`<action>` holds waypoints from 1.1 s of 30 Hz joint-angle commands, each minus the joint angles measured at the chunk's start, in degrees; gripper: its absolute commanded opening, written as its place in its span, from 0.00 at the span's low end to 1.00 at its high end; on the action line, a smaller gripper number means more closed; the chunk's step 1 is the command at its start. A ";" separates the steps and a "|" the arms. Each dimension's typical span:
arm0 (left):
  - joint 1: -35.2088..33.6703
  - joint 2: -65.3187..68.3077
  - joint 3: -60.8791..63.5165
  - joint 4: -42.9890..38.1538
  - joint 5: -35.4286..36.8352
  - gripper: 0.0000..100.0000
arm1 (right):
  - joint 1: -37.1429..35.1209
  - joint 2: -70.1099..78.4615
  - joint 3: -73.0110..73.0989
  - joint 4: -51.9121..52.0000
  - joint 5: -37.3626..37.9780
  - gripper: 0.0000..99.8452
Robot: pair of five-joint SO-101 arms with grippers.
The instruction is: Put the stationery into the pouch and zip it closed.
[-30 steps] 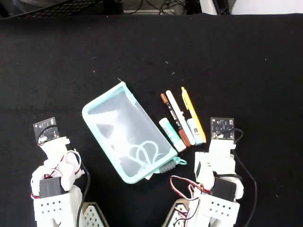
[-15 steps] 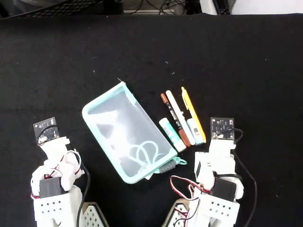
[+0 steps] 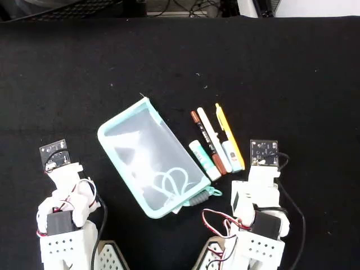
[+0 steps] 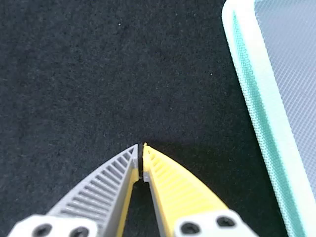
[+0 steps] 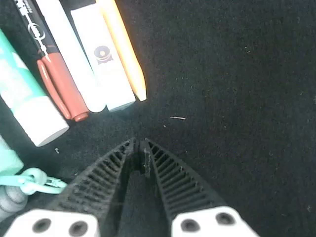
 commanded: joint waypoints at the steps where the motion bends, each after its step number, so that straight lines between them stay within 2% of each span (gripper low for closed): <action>1: 0.31 -0.09 0.84 0.00 0.26 0.03 | 0.88 -3.03 0.13 0.18 0.09 0.01; 15: 0.75 -0.09 0.84 0.00 0.26 0.03 | 0.53 -3.03 0.13 0.09 -0.09 0.01; 17: 1.54 -0.09 0.84 0.00 0.26 0.03 | -2.81 -3.12 0.13 0.00 -0.09 0.01; 24: 8.75 -0.09 0.84 0.00 0.18 0.04 | -25.23 -3.12 0.13 -2.55 -0.09 0.02; 27: 9.36 -0.09 0.84 -0.44 0.00 0.04 | -29.10 -3.12 0.13 -3.52 0.35 0.02; 30: 9.27 -0.09 0.84 -3.34 -1.49 0.04 | -29.80 -3.03 0.04 -3.25 1.58 0.02; 33: 9.19 -0.09 0.84 -5.10 -12.84 0.04 | -29.98 -3.03 0.04 -2.99 11.87 0.02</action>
